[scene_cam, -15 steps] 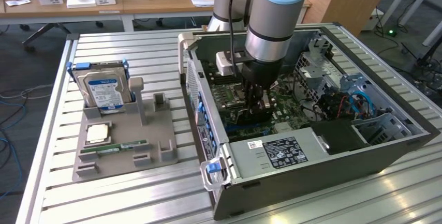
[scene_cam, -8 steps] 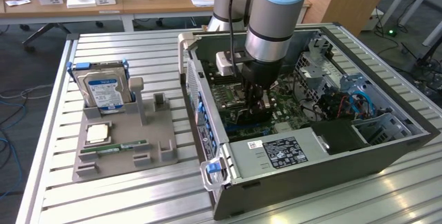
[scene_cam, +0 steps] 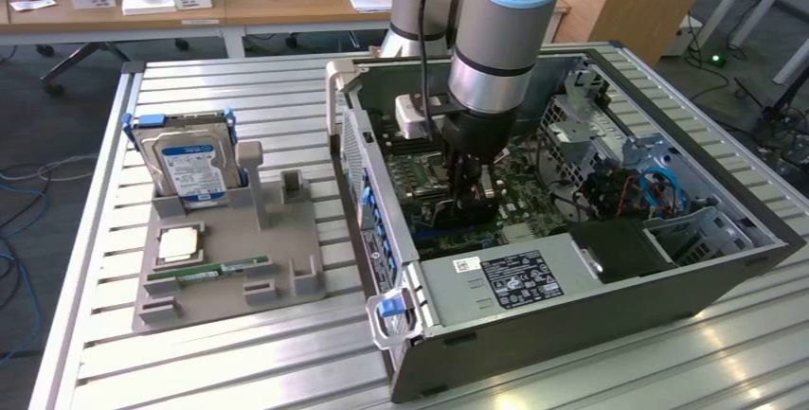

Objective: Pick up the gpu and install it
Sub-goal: 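Insert the gpu into the slot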

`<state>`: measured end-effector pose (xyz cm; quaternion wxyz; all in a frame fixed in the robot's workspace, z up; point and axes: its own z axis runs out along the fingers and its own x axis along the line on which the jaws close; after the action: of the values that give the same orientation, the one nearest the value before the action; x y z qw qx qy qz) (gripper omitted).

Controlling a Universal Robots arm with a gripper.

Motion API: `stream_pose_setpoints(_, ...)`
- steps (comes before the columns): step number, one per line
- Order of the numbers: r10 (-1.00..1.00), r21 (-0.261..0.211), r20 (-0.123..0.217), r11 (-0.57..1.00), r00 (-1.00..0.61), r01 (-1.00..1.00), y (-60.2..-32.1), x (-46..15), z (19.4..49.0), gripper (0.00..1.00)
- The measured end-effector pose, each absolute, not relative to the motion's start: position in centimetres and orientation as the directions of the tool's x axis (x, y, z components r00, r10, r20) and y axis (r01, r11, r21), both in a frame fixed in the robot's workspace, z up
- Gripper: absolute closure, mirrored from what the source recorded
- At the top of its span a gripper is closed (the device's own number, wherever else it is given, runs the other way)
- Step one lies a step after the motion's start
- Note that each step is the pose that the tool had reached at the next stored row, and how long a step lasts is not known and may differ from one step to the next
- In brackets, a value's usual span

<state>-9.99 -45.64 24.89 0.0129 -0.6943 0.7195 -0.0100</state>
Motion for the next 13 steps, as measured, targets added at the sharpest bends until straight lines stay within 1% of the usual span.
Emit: stream_pose_setpoints(13,-0.999,-0.037,-0.005,0.036,-0.036,-0.999,-45.64,-10.2,24.89,0.75)
